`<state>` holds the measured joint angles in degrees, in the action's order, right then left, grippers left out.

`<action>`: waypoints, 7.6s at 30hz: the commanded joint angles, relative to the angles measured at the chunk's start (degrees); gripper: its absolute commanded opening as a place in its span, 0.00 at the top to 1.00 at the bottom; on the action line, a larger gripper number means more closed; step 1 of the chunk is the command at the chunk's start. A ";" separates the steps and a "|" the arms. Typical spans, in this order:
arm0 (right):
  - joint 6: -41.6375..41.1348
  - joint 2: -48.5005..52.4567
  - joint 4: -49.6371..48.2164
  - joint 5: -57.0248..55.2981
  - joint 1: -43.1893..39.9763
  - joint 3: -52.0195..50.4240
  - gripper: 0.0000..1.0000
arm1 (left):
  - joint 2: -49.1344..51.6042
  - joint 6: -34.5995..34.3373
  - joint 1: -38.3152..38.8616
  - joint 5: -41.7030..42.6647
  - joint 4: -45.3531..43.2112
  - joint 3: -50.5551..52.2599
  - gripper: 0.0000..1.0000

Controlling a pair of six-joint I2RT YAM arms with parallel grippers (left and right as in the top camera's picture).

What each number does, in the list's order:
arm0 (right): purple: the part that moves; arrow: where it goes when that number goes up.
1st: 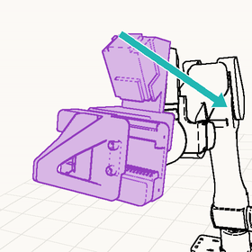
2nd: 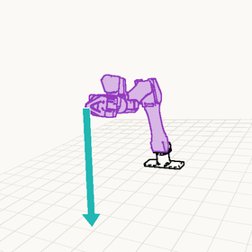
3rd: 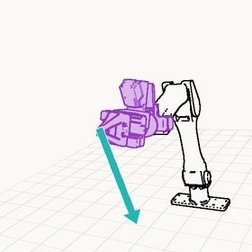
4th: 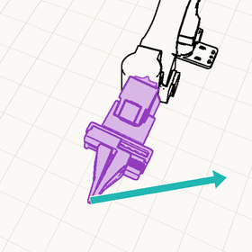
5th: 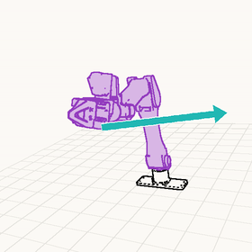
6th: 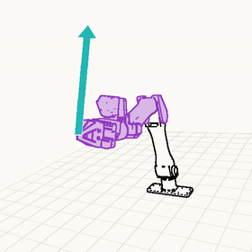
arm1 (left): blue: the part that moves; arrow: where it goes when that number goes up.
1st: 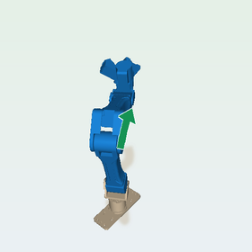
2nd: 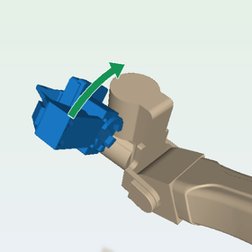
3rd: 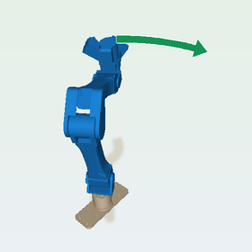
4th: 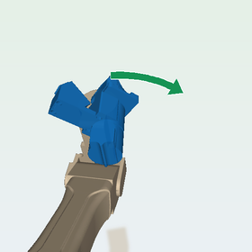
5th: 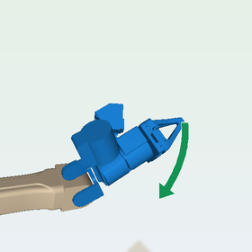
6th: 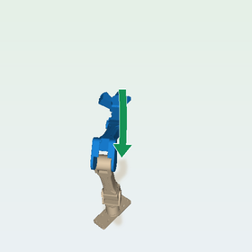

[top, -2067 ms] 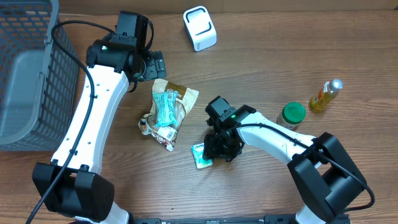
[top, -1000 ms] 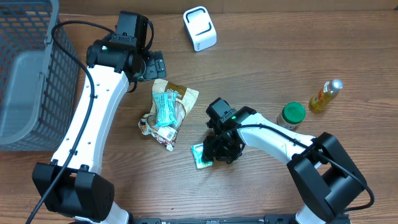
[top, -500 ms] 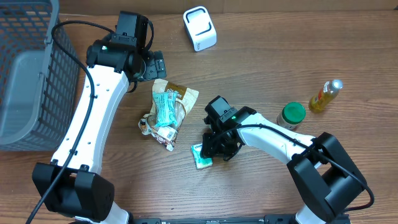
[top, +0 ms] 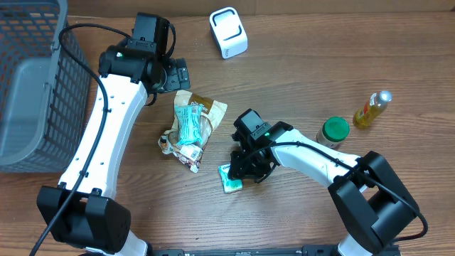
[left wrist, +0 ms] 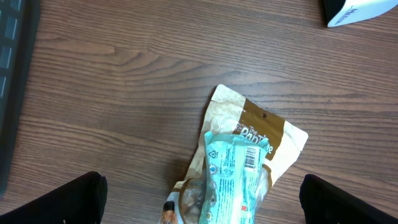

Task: Scan the item barcode
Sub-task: 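Close the right gripper on the Kleenex pack and lift it, then carry the Kleenex pack right and rotate it, then raise the Kleenex pack up to the white scanner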

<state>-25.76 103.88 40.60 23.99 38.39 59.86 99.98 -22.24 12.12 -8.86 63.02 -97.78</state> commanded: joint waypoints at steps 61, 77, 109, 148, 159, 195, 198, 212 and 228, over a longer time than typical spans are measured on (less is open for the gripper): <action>19.39 -9.75 -1.33 65.96 -28.98 3.76 0.96 | -0.68 0.85 0.28 -0.55 -0.02 -0.96 0.00; 11.91 -19.12 -1.44 65.99 -32.11 6.36 0.96 | -0.68 0.85 0.28 -0.55 -0.02 -0.96 0.00; 5.99 -26.29 -7.61 65.94 -32.26 7.21 0.96 | -0.68 0.85 0.28 -0.55 -0.02 -0.96 0.00; 11.28 -17.46 24.70 -22.23 -15.56 46.49 0.97 | -0.68 0.85 0.28 -0.55 -0.02 -0.96 0.00; 18.84 -10.21 21.81 -29.70 -12.57 54.86 0.96 | -0.68 0.85 0.28 -0.55 -0.02 -0.96 0.00; 53.70 25.07 -25.05 -50.53 -7.32 54.82 0.96 | -0.68 0.85 0.28 -0.55 -0.02 -0.96 0.00; 58.62 27.19 -28.41 -50.53 -7.52 54.82 0.96 | -0.68 0.85 0.28 -0.55 -0.02 -0.96 0.00; 56.02 33.77 -31.82 -50.93 -11.15 54.75 0.96 | -0.68 0.85 0.28 -0.55 -0.02 -0.96 0.00; 30.03 18.69 -9.14 -40.35 -11.98 54.95 0.96 | -0.68 0.85 0.28 -0.55 -0.02 -0.96 0.00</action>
<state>13.69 130.93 26.76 -23.14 27.07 114.26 99.98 -22.24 12.12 -8.86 63.02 -97.78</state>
